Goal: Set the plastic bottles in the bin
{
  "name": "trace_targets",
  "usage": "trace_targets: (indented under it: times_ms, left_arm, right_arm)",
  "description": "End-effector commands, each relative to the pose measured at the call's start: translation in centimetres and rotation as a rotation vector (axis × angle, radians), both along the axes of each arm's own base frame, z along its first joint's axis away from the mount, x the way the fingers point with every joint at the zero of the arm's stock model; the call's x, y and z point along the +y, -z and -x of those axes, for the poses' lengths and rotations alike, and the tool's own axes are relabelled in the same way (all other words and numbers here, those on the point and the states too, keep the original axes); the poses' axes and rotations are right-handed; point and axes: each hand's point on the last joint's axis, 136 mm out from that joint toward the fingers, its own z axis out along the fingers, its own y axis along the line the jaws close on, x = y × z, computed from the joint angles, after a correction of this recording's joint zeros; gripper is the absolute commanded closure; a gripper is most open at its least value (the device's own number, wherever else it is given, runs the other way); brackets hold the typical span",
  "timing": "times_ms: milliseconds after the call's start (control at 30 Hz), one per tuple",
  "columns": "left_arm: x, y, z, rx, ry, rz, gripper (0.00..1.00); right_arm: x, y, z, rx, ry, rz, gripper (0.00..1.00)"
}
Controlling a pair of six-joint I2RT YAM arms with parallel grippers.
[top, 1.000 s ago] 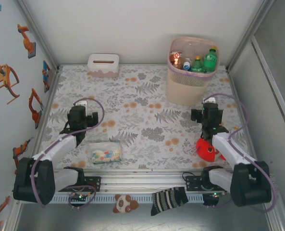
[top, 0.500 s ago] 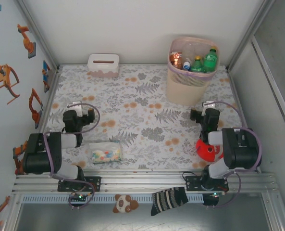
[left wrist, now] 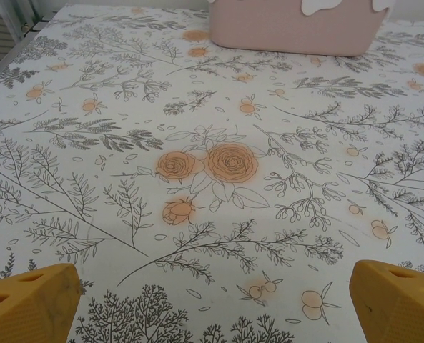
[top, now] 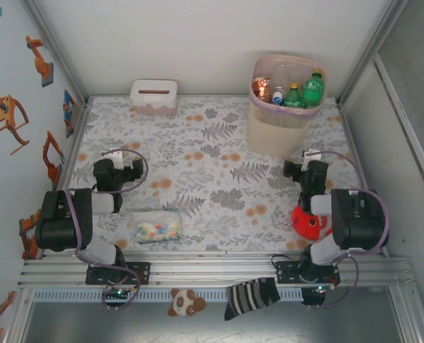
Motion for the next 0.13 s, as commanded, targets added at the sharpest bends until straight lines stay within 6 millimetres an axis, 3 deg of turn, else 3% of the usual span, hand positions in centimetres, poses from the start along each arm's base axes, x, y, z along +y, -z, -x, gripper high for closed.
trace_targets:
  times_ms: [0, 100]
  left_arm:
    - [-0.17, -0.71, -0.44, -0.017, 0.007, 0.020, 0.04]
    - [-0.18, -0.69, -0.42, -0.016, 0.008, 0.020, 0.04]
  right_arm:
    - [-0.18, -1.40, -1.02, -0.044, 0.002, -0.006, 0.01]
    - [-0.19, -1.40, -1.05, -0.043, 0.001, -0.011, 0.01]
